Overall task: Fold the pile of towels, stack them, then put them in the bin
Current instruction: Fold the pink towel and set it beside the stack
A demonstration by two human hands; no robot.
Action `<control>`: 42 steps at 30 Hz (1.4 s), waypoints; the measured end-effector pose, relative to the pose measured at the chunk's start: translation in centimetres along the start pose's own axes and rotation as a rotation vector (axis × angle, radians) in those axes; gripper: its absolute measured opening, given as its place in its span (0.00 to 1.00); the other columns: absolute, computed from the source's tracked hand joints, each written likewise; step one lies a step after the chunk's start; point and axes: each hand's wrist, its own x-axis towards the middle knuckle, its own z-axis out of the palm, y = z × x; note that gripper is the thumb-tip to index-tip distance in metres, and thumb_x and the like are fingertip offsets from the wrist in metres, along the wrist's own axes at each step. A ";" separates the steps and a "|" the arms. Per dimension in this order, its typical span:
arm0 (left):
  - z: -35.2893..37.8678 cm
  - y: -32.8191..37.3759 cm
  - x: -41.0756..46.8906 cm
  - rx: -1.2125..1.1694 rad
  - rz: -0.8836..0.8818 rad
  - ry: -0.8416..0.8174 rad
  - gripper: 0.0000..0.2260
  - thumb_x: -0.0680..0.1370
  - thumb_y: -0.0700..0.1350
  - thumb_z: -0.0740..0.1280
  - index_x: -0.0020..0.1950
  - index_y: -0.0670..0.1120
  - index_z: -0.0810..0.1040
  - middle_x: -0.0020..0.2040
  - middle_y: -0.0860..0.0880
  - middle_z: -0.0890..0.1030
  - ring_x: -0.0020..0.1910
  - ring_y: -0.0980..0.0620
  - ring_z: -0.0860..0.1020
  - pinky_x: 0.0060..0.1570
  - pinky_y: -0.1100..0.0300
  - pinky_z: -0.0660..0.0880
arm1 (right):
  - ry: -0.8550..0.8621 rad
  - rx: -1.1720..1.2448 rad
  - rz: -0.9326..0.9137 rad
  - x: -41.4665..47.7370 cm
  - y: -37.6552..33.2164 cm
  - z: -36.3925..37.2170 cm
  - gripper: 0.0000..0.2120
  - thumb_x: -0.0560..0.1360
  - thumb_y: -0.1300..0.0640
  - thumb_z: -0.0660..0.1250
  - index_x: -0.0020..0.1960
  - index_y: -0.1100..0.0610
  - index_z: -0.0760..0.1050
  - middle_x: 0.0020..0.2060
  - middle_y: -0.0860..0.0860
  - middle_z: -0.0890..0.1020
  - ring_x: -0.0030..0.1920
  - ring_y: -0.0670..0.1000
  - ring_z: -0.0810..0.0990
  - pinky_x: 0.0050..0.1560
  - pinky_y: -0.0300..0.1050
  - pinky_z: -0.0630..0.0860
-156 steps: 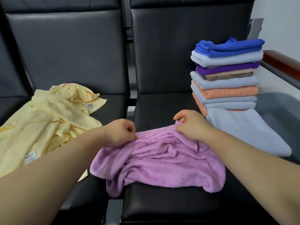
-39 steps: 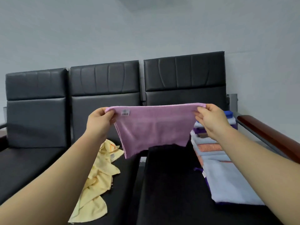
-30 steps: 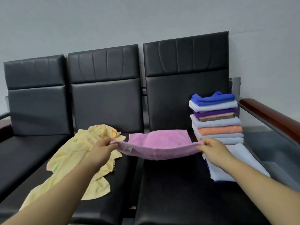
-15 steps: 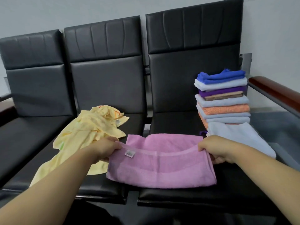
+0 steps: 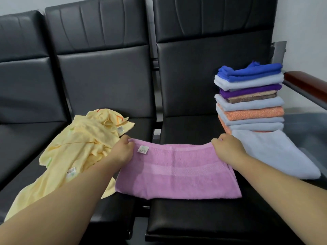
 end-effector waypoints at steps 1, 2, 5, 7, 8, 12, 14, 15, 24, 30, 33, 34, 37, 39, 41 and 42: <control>0.4 -0.1 0.4 0.056 0.008 0.006 0.09 0.84 0.45 0.56 0.55 0.44 0.74 0.47 0.49 0.77 0.49 0.45 0.76 0.48 0.51 0.72 | -0.008 -0.034 0.014 0.3 0.2 0.2 0.13 0.82 0.55 0.59 0.40 0.58 0.68 0.38 0.53 0.72 0.36 0.50 0.69 0.35 0.46 0.65; 0.8 -0.3 0.7 0.111 0.017 0.017 0.09 0.84 0.45 0.56 0.56 0.43 0.73 0.46 0.49 0.76 0.49 0.45 0.76 0.47 0.52 0.70 | -0.013 -0.064 0.026 0.7 0.4 0.5 0.12 0.82 0.55 0.58 0.41 0.58 0.69 0.39 0.53 0.73 0.36 0.50 0.70 0.35 0.46 0.65; 1.5 -0.4 1.6 0.215 0.049 0.062 0.10 0.85 0.45 0.56 0.59 0.41 0.72 0.48 0.47 0.75 0.48 0.44 0.74 0.48 0.53 0.67 | -0.003 -0.099 0.033 1.8 0.9 0.9 0.10 0.83 0.55 0.57 0.51 0.60 0.73 0.43 0.53 0.75 0.39 0.50 0.73 0.37 0.46 0.67; 1.8 -0.7 2.0 0.244 0.062 0.077 0.11 0.85 0.45 0.56 0.60 0.40 0.71 0.49 0.45 0.75 0.48 0.43 0.73 0.48 0.53 0.67 | 0.000 -0.104 0.036 2.2 1.1 1.1 0.13 0.83 0.56 0.56 0.60 0.61 0.74 0.51 0.55 0.78 0.44 0.52 0.75 0.39 0.46 0.68; 2.0 -0.8 2.2 0.256 0.065 0.076 0.11 0.85 0.46 0.56 0.60 0.40 0.71 0.49 0.45 0.74 0.48 0.44 0.73 0.48 0.53 0.67 | 0.000 -0.107 0.042 2.4 1.1 1.2 0.14 0.83 0.56 0.56 0.63 0.62 0.74 0.56 0.57 0.79 0.47 0.54 0.75 0.41 0.46 0.68; 2.6 -1.4 2.7 0.299 0.058 0.065 0.10 0.85 0.48 0.55 0.55 0.42 0.70 0.44 0.47 0.75 0.46 0.42 0.74 0.47 0.52 0.68 | 0.007 -0.129 0.053 2.9 1.3 1.6 0.15 0.83 0.59 0.57 0.67 0.63 0.72 0.60 0.59 0.78 0.50 0.56 0.74 0.43 0.46 0.69; 2.9 -1.6 2.8 0.308 0.053 0.062 0.10 0.85 0.49 0.56 0.52 0.42 0.69 0.41 0.48 0.74 0.45 0.41 0.75 0.45 0.51 0.69 | 0.000 -0.150 0.047 3.0 1.3 1.6 0.15 0.82 0.60 0.58 0.66 0.63 0.72 0.58 0.59 0.78 0.50 0.57 0.75 0.43 0.46 0.69; 3.0 -1.6 2.7 0.311 0.047 0.062 0.11 0.85 0.49 0.56 0.52 0.42 0.69 0.40 0.48 0.74 0.45 0.40 0.76 0.45 0.51 0.69 | -0.001 -0.157 0.045 2.9 1.3 1.7 0.14 0.82 0.60 0.58 0.66 0.63 0.72 0.58 0.59 0.78 0.50 0.57 0.76 0.43 0.46 0.69; 3.2 -0.1 1.1 0.284 0.020 0.110 0.09 0.84 0.45 0.57 0.56 0.40 0.65 0.47 0.43 0.77 0.44 0.41 0.76 0.45 0.50 0.70 | 0.023 -0.119 -0.042 1.5 1.3 1.6 0.09 0.81 0.56 0.64 0.58 0.59 0.71 0.49 0.54 0.77 0.47 0.54 0.75 0.41 0.44 0.71; 3.3 1.8 -1.4 0.499 0.023 0.080 0.19 0.79 0.53 0.66 0.63 0.43 0.66 0.63 0.41 0.69 0.62 0.38 0.71 0.59 0.46 0.71 | 0.016 -0.218 -0.177 -0.9 0.9 0.7 0.24 0.80 0.54 0.67 0.74 0.57 0.70 0.69 0.57 0.73 0.66 0.58 0.75 0.64 0.52 0.77; 4.5 3.7 -2.9 0.504 0.114 -0.037 0.16 0.80 0.53 0.64 0.62 0.47 0.70 0.59 0.47 0.72 0.58 0.45 0.74 0.51 0.53 0.72 | -0.017 -0.287 -0.298 -1.9 0.8 0.2 0.15 0.80 0.56 0.66 0.66 0.53 0.76 0.65 0.53 0.74 0.63 0.54 0.76 0.62 0.49 0.76; 5.2 4.3 -3.5 0.453 0.142 -0.111 0.13 0.80 0.52 0.63 0.61 0.47 0.71 0.56 0.48 0.75 0.54 0.46 0.76 0.47 0.55 0.72 | -0.053 -0.314 -0.340 -2.2 0.8 0.2 0.12 0.81 0.57 0.65 0.63 0.52 0.77 0.63 0.51 0.75 0.61 0.53 0.77 0.61 0.48 0.77; 7.4 5.7 -5.2 0.493 0.223 -0.271 0.13 0.83 0.52 0.59 0.59 0.44 0.73 0.56 0.44 0.79 0.52 0.44 0.78 0.49 0.52 0.73 | -0.191 -0.443 -0.428 -3.0 0.8 -0.1 0.08 0.81 0.57 0.63 0.56 0.49 0.79 0.56 0.47 0.78 0.53 0.48 0.79 0.57 0.47 0.79; 8.4 6.3 -5.1 0.633 0.277 -0.289 0.17 0.84 0.52 0.56 0.61 0.40 0.73 0.62 0.40 0.76 0.59 0.40 0.74 0.58 0.49 0.70 | -0.232 -0.526 -0.446 -3.1 0.5 -0.4 0.08 0.80 0.57 0.62 0.53 0.50 0.79 0.53 0.46 0.78 0.50 0.48 0.79 0.54 0.48 0.81; 9.1 6.9 -4.2 0.662 0.316 -0.309 0.19 0.84 0.52 0.54 0.62 0.39 0.73 0.65 0.40 0.74 0.63 0.40 0.72 0.65 0.48 0.68 | -0.255 -0.581 -0.429 -3.2 0.2 -0.7 0.10 0.80 0.57 0.61 0.51 0.52 0.81 0.50 0.48 0.81 0.48 0.50 0.81 0.52 0.50 0.82; 9.5 7.3 -3.7 0.649 0.345 -0.325 0.18 0.84 0.52 0.53 0.62 0.41 0.74 0.65 0.40 0.75 0.64 0.41 0.72 0.66 0.47 0.68 | -0.277 -0.597 -0.415 -3.3 0.2 -1.0 0.11 0.80 0.57 0.60 0.51 0.54 0.82 0.49 0.50 0.83 0.47 0.52 0.82 0.51 0.51 0.83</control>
